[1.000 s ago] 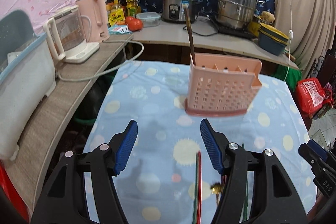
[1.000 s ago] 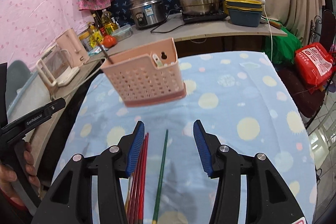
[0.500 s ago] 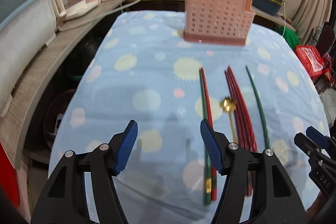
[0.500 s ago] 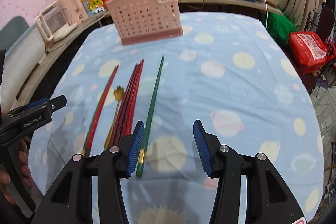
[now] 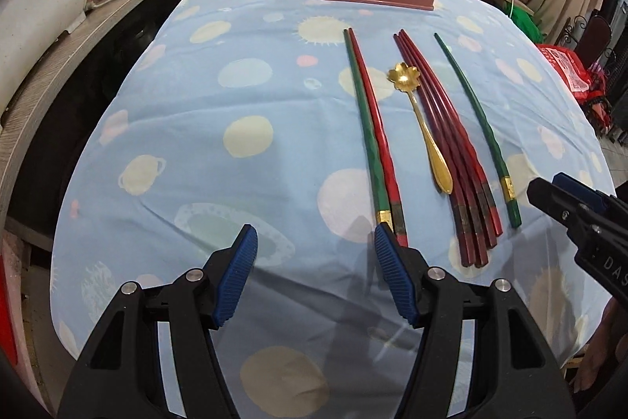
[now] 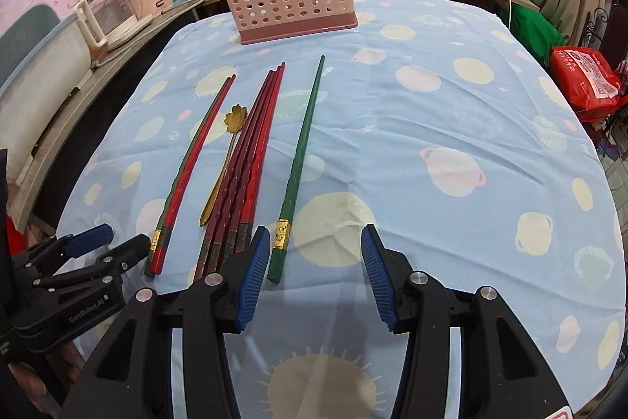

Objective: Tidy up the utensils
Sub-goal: 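Withdraw both open tools from the basket back over the chopsticks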

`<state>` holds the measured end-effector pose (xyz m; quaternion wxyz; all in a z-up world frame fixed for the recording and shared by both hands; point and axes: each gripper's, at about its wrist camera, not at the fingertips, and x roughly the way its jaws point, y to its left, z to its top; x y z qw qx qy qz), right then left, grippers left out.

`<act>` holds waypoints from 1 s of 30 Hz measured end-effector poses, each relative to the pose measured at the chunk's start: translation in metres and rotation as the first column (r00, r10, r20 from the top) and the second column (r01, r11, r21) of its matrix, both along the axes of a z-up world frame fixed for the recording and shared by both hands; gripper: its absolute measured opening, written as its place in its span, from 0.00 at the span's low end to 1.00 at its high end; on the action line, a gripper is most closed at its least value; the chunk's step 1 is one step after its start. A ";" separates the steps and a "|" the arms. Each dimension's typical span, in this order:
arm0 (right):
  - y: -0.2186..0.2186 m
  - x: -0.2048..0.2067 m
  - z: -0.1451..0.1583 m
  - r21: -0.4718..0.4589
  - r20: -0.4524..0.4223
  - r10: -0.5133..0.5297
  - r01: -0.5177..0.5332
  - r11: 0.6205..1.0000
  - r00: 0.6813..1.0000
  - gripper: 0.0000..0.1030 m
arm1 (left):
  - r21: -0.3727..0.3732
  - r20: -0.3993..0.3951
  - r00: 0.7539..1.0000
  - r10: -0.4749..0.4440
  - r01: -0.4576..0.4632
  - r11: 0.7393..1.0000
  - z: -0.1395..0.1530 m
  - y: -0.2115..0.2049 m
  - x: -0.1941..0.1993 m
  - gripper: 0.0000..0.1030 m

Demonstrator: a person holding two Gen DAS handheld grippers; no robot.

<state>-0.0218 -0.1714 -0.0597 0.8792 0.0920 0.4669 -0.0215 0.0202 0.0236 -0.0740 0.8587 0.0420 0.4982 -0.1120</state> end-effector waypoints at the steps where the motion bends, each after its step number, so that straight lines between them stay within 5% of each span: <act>1: 0.000 0.001 0.000 0.000 -0.001 0.000 0.000 1.000 1.000 0.46 | -0.004 0.004 1.000 -0.002 0.002 1.000 0.001 0.000 -0.001 0.57; 30: 0.003 0.002 -0.004 0.003 -0.014 0.008 -0.008 1.000 1.000 0.46 | -0.022 -0.014 1.000 -0.015 0.014 1.000 0.000 -0.005 0.001 0.57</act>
